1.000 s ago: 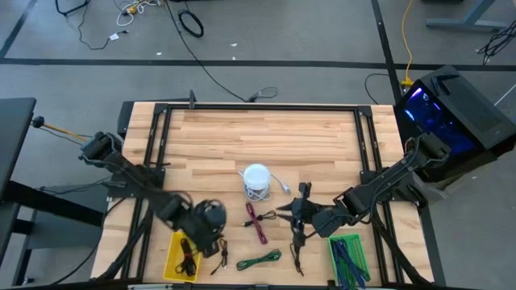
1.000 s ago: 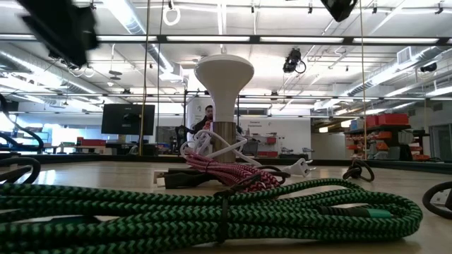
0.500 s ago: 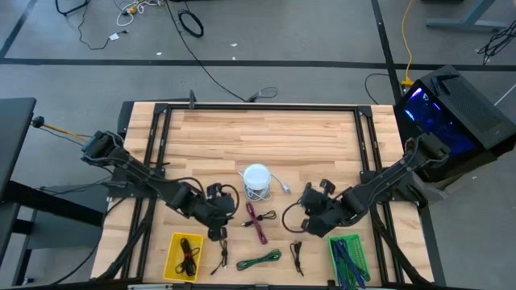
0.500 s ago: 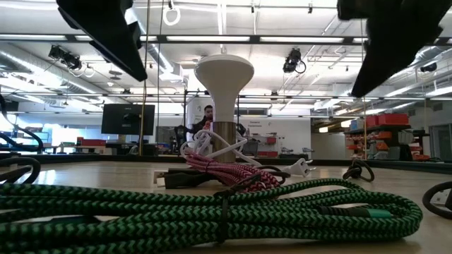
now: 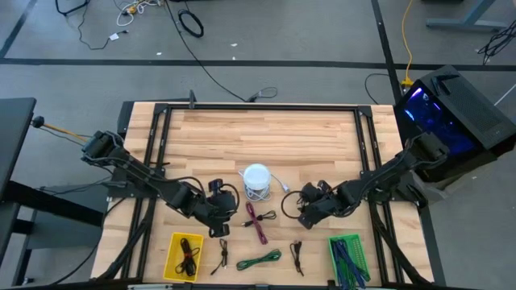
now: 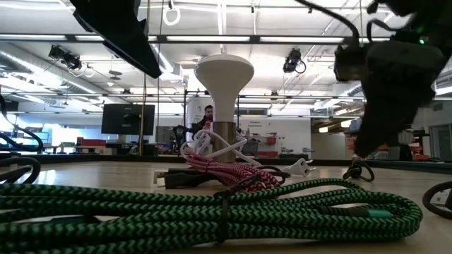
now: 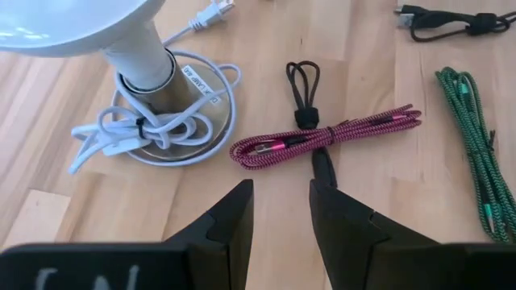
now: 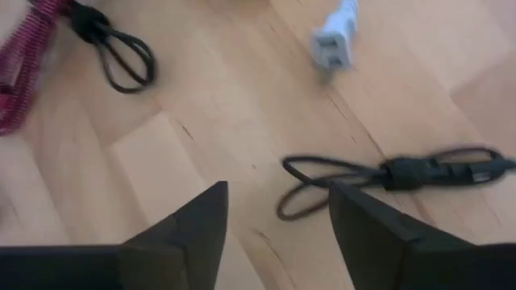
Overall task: Pick & Place USB Port
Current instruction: Put the top right black charger cable into the yellow bin
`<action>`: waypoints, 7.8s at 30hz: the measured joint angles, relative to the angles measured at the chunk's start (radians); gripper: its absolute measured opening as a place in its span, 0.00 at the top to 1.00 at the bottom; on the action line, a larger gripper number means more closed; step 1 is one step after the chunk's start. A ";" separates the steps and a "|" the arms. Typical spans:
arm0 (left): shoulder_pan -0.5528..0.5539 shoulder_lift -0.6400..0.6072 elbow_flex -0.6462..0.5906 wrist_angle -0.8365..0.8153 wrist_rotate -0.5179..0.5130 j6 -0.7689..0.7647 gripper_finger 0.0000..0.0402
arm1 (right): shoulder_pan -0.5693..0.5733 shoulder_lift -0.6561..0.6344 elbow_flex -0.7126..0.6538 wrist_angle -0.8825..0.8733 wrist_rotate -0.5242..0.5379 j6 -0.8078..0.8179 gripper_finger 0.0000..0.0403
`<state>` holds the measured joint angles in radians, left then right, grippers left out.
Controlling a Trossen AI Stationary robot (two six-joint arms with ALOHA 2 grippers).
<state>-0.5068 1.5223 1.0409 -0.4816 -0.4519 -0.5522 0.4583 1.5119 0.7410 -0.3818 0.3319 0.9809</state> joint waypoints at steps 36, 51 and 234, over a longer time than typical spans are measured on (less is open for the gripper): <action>0.001 0.001 0.000 0.150 -0.109 0.114 0.68 | -0.043 0.052 0.139 0.025 0.033 -0.193 1.00; 0.031 0.001 0.000 0.468 -0.174 0.463 0.68 | 0.016 -0.119 0.464 -0.096 0.209 -0.462 1.00; 0.383 0.125 0.000 0.970 0.622 -0.037 0.84 | 0.164 0.031 0.463 0.172 0.277 -0.806 1.00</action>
<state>-0.1242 1.6470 1.0409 0.4879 0.1696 -0.5897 0.6220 1.5429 1.2045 -0.2102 0.6092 0.1745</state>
